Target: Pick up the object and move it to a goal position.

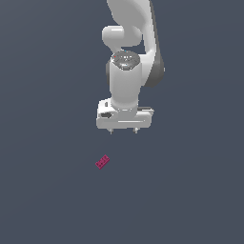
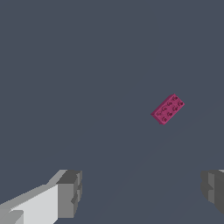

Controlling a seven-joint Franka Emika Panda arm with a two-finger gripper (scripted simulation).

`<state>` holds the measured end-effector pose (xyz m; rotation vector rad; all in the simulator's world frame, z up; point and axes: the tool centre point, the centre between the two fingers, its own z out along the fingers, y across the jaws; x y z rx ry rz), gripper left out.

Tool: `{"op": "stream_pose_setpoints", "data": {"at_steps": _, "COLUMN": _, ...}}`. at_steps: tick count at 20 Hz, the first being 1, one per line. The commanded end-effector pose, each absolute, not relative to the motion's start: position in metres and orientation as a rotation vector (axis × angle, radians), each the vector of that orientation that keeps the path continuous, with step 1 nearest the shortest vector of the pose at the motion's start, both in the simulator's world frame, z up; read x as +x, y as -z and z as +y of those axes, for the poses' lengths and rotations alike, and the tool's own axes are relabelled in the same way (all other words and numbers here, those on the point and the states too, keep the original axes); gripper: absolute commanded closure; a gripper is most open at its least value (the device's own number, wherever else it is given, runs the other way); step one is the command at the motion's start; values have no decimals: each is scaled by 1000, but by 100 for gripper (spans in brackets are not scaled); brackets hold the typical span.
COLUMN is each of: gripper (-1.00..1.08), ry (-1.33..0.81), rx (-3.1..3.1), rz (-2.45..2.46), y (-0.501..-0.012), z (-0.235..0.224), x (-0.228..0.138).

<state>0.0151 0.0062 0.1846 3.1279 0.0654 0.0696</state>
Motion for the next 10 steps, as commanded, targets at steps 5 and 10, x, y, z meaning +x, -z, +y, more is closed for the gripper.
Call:
{"op": "stream_pose_setpoints", "data": {"at_steps": 5, "gripper": -92, "ry": -72, "rx": 3130, "rz": 75, "y": -188, "z": 7, "x": 15}}
{"op": "stream_pose_setpoints", "data": {"at_steps": 10, "gripper": -92, "ry": -77, "rx": 3136, "rz": 90, "y": -194, "z": 9, "x": 15}}
